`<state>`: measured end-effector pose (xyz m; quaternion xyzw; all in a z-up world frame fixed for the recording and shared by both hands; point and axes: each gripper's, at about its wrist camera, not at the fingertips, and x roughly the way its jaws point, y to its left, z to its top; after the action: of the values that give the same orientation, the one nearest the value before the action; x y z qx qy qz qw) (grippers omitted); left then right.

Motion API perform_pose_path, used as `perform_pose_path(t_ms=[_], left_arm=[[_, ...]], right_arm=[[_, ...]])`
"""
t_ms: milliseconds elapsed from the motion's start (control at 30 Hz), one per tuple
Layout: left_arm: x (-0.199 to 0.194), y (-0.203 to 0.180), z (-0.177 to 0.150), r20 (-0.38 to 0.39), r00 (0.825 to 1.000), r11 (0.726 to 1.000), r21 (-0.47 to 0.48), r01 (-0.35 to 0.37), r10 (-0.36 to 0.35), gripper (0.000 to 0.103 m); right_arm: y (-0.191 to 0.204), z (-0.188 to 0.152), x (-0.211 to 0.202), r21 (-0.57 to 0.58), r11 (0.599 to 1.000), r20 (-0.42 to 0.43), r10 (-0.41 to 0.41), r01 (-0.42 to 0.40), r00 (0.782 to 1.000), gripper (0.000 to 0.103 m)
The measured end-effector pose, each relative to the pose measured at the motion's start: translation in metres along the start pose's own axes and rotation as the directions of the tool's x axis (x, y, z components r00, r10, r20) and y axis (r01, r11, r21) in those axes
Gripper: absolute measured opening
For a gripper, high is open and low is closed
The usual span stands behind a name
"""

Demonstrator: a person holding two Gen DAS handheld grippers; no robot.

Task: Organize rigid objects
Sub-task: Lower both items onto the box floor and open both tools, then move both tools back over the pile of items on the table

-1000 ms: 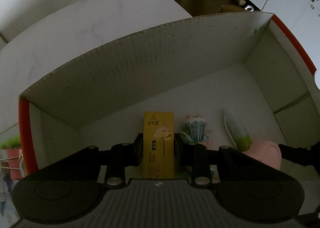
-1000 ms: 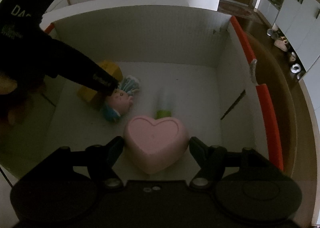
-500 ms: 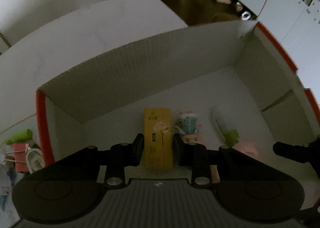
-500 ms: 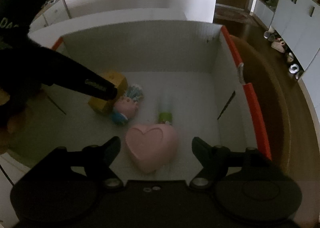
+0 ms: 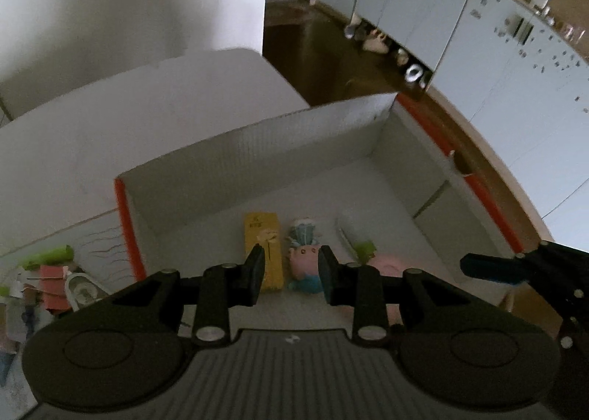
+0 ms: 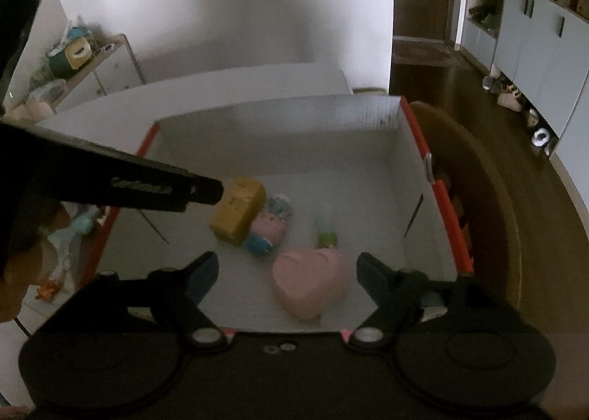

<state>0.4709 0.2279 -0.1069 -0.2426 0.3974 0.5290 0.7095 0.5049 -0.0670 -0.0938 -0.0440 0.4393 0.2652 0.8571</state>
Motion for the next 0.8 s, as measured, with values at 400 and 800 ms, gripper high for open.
perform_pose_path(t_ms=[400, 800], left_arm=[[-0.067, 0.025, -0.030, 0.124, 0.992, 1.000, 0.002, 0.008, -0.008, 0.030], [-0.114, 0.082, -0.075, 0.199, 0.980, 0.998, -0.055, 0.022, -0.011, 0.058]], right_arm=[[0.038, -0.009, -0.035, -0.002, 0.999, 0.097, 0.032, -0.032, 0.995, 0.089], [0.113, -0.024, -0.052, -0.012, 0.997, 0.166, 0.078, -0.077, 0.983, 0.097]])
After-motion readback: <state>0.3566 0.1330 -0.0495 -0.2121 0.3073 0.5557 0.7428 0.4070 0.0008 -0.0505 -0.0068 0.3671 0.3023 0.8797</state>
